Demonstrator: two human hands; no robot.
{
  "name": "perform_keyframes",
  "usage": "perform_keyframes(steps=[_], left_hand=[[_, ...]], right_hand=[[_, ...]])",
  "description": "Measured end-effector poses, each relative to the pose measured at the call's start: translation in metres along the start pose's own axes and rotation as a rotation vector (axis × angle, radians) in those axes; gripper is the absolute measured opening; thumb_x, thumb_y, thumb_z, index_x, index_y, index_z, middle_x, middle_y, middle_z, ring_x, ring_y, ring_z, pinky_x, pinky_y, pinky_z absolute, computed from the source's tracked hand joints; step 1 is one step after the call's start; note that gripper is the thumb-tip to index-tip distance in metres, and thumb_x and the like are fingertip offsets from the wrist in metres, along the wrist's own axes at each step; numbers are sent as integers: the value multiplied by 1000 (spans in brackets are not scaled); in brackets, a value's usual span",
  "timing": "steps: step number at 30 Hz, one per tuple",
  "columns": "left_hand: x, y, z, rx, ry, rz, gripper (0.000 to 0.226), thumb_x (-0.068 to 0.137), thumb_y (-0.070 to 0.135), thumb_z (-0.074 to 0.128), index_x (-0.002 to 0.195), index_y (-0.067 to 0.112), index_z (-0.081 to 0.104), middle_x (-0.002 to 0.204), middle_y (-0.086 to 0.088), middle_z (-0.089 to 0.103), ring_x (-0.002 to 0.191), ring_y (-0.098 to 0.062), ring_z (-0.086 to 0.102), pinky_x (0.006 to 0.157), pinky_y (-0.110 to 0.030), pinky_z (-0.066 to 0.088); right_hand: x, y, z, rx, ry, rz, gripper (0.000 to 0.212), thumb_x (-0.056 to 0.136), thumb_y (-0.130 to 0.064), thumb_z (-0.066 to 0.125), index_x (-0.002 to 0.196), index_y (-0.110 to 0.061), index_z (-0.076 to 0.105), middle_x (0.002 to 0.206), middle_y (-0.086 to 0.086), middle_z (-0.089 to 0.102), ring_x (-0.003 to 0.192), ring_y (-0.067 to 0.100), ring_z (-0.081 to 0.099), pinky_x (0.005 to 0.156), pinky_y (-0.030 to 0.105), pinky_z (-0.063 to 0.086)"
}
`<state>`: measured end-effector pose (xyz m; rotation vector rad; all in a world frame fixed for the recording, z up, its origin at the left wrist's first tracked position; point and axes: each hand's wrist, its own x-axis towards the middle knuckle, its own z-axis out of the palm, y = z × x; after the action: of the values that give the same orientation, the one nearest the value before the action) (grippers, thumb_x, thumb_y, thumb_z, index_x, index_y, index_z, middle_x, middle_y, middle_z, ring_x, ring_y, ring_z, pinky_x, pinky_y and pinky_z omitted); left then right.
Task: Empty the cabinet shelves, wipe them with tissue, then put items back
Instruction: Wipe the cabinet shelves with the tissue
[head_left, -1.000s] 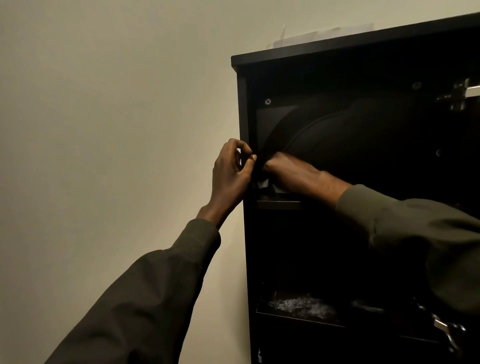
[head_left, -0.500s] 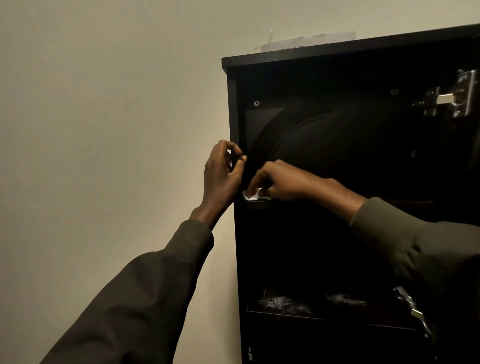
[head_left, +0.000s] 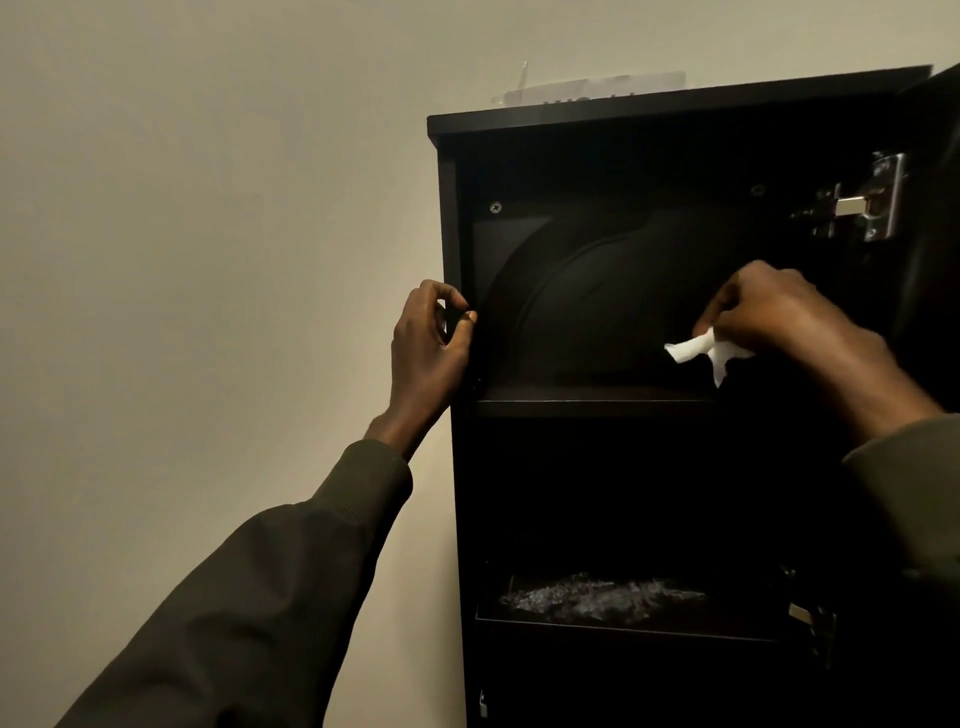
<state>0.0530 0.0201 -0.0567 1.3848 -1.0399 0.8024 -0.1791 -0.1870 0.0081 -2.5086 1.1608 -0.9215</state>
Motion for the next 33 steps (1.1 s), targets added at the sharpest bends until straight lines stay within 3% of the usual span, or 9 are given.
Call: perform_keyframes(steps=[3, 6, 11, 17, 20, 25, 28, 31, 33], left_hand=[[0, 1, 1, -6, 11, 1, 16, 90, 12, 65, 92, 21, 51, 95, 4, 58, 77, -8, 54, 63, -9, 43], [-1, 2, 3, -7, 20, -7, 17, 90, 12, 65, 92, 22, 51, 97, 3, 58, 79, -8, 55, 64, -7, 44], [-1, 2, 3, 6, 34, 1, 17, 90, 11, 65, 92, 20, 51, 98, 2, 59, 80, -7, 55, 65, -6, 44], [-3, 4, 5, 15, 68, 1, 16, 89, 9, 65, 92, 19, 51, 98, 0, 59, 81, -4, 55, 69, -3, 44], [-3, 3, 5, 29, 70, 16, 16, 89, 8, 65, 92, 17, 52, 96, -1, 58, 77, -4, 53, 66, -4, 42], [-3, 1, 4, 33, 54, 17, 18, 89, 10, 65, 93, 20, 51, 96, 1, 58, 76, -4, 53, 63, -6, 41], [-4, 3, 5, 39, 53, 20, 16, 89, 8, 65, 92, 16, 52, 95, 0, 57, 74, -5, 51, 62, -3, 39], [-5, 5, 7, 54, 72, 27, 13, 89, 7, 64, 92, 13, 53, 96, -1, 57, 73, -4, 50, 63, -2, 38], [-6, 5, 7, 63, 89, 28, 13, 89, 8, 64, 91, 14, 52, 95, -1, 56, 74, -4, 49, 64, -2, 38]], right_hand=[[-8, 18, 6, -53, -84, 118, 20, 89, -13, 66, 108, -8, 66, 107, 15, 62, 94, 27, 61, 86, 44, 53], [-18, 18, 17, -105, -182, 165, 38, 88, -28, 70, 115, -4, 58, 104, 15, 56, 88, 26, 54, 79, 39, 49], [-24, -15, 40, -166, -134, 144, 49, 85, -48, 67, 112, -7, 59, 112, 15, 59, 103, 31, 58, 86, 42, 51], [-34, -83, 79, -160, -115, -109, 32, 91, -24, 64, 120, -10, 57, 122, 16, 57, 111, 32, 58, 86, 38, 49], [-41, -118, 105, 11, -152, -279, 31, 90, -27, 67, 116, -12, 62, 118, 13, 61, 107, 30, 61, 79, 32, 48], [-44, -135, 112, 276, -292, -434, 31, 89, -32, 68, 118, -22, 65, 109, -1, 67, 91, 13, 64, 71, 27, 52], [-33, -98, 88, 302, -172, -385, 31, 86, -29, 69, 117, -30, 69, 109, 0, 71, 99, 15, 67, 75, 24, 49], [-24, -46, 56, 114, 79, -170, 32, 88, -24, 65, 119, -31, 66, 123, 7, 65, 114, 28, 61, 93, 35, 50], [-27, -8, 39, -22, 175, -37, 31, 89, -18, 62, 120, -25, 66, 126, 11, 60, 118, 34, 56, 96, 41, 47]])
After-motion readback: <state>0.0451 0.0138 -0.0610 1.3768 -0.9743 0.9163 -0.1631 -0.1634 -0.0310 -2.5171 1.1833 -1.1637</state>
